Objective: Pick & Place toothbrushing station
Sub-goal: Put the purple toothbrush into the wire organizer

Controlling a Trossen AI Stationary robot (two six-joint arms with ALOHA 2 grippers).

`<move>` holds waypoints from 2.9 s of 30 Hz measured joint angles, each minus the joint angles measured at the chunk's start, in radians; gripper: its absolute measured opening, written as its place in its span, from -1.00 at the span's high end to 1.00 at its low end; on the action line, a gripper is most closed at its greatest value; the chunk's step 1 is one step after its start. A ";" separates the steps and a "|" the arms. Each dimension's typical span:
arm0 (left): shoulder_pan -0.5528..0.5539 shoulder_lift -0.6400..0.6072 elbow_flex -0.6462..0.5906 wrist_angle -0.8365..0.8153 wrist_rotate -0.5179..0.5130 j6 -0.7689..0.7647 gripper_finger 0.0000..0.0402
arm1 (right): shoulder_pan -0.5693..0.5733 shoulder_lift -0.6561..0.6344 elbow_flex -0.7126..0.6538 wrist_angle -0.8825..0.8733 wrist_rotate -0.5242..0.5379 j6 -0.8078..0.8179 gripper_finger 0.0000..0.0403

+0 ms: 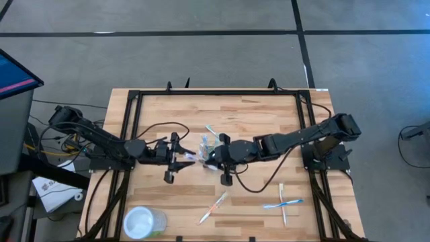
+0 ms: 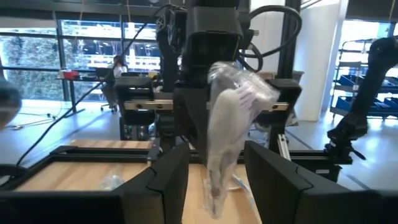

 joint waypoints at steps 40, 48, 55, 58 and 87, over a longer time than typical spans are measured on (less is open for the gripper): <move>0.022 -0.016 0.000 -0.059 -0.091 0.000 0.98 | -0.013 -0.057 0.000 -0.231 -0.008 -0.012 1.00; 0.028 -0.062 0.006 -0.144 -0.128 -0.014 0.99 | 0.017 -0.091 0.000 -0.296 -0.005 0.012 1.00; 0.076 -0.072 0.148 -0.499 -0.132 -0.092 0.99 | 0.042 -0.093 0.000 -0.327 -0.006 0.025 1.00; 0.092 -0.072 0.199 -0.571 -0.107 -0.103 0.99 | 0.042 -0.093 0.000 -0.335 -0.006 0.030 1.00; 0.168 0.044 0.225 -0.602 -0.043 -0.163 0.98 | 0.031 -0.171 0.000 -0.553 0.126 0.109 1.00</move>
